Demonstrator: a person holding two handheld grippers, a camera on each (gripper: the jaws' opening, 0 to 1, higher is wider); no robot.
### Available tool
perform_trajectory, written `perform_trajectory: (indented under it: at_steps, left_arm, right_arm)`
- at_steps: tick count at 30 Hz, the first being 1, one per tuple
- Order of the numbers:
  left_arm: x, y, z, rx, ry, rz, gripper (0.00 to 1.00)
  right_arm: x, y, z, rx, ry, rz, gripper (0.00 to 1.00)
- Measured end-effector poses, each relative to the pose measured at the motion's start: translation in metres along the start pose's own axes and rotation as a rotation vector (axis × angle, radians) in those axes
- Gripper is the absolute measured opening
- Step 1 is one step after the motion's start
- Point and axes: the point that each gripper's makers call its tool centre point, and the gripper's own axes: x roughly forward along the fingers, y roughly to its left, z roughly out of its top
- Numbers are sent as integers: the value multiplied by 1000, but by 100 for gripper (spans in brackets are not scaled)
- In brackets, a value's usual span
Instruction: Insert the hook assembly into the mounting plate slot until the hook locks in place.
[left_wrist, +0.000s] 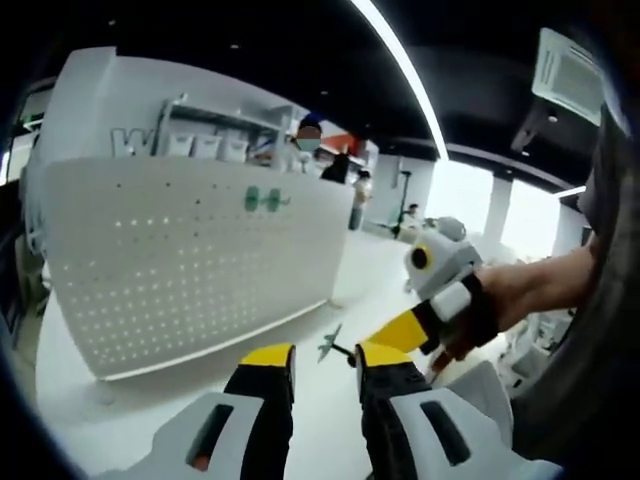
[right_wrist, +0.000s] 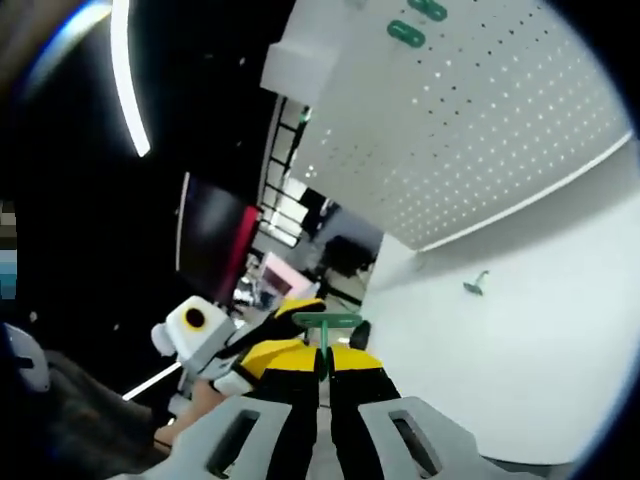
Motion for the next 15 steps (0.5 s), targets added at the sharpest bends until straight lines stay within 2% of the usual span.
perform_trajectory:
  at_steps: [7,15]
  left_arm:
    - [6,-6,2,17,-4,-49,9]
    - [11,-5,0,75,5,-54,5]
  right_arm:
    - [1,0,-3,38,19,33,0]
    - [-1,-5,-3,96,22,56,0]
